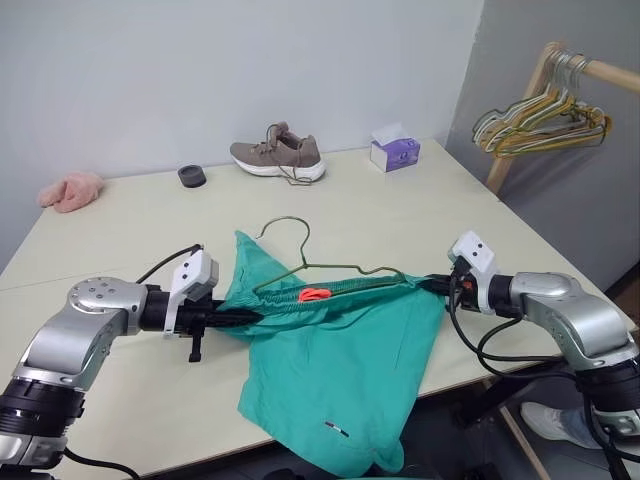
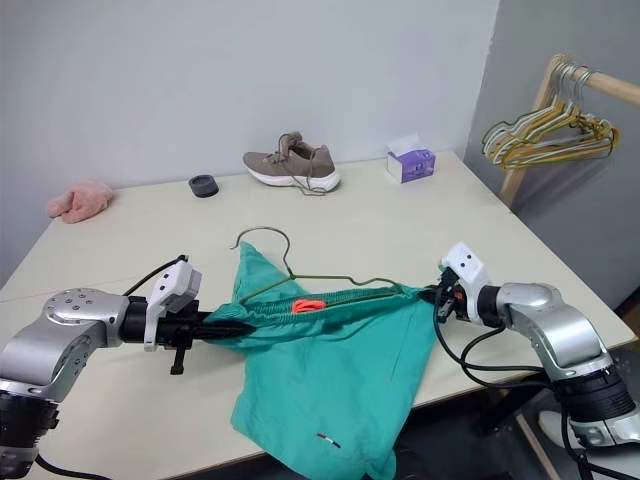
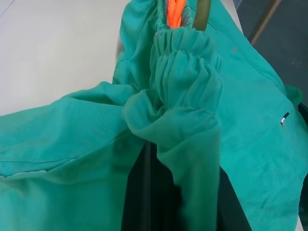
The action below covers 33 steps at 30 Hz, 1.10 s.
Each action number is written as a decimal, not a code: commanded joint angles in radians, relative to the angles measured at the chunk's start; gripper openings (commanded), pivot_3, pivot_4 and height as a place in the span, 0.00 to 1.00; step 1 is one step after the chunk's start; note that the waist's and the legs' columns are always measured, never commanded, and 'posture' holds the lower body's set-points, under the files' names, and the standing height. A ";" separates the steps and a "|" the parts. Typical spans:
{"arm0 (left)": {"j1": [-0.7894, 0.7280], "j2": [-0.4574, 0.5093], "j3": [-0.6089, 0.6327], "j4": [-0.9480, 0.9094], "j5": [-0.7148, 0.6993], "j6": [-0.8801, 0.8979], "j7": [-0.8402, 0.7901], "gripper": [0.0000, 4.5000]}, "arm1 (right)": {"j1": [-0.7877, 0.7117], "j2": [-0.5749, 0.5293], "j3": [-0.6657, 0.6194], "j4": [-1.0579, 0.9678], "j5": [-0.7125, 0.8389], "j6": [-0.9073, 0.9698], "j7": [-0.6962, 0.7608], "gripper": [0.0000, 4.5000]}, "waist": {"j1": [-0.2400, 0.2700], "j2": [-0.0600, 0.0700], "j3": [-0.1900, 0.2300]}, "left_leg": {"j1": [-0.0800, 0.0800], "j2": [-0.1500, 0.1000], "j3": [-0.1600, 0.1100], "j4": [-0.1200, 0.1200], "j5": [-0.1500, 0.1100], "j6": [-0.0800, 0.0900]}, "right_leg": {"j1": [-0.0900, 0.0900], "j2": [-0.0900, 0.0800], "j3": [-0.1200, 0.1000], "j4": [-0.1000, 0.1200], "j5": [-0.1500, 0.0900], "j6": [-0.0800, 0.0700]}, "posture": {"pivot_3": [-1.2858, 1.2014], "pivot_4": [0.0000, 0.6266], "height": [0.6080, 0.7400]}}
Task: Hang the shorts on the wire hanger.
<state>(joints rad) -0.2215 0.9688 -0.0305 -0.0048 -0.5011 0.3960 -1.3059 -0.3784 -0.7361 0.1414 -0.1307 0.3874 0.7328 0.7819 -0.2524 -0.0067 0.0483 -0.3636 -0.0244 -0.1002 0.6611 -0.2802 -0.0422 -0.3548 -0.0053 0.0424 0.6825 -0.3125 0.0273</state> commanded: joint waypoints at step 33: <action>-0.016 -0.039 -0.026 0.063 0.169 -0.084 0.041 0.00 | -0.196 -0.013 0.064 -0.244 -0.006 0.151 -0.013 0.01 | -0.001 0.002 0.001 | -0.001 0.000 0.000 0.000 0.000 0.000 | -0.001 0.000 0.000 0.000 0.000 0.000 | 0.39 0.00 1.00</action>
<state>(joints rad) -0.2146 0.9287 -0.0686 0.0582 -0.3433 0.3157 -1.2739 -0.5448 -0.7490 0.2154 -0.3512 0.4007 0.8845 0.7757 -0.2530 -0.0052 0.0492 -0.3643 -0.0241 -0.1002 0.6611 -0.2802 -0.0422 -0.3557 -0.0054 0.0425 0.6821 -0.3125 0.0273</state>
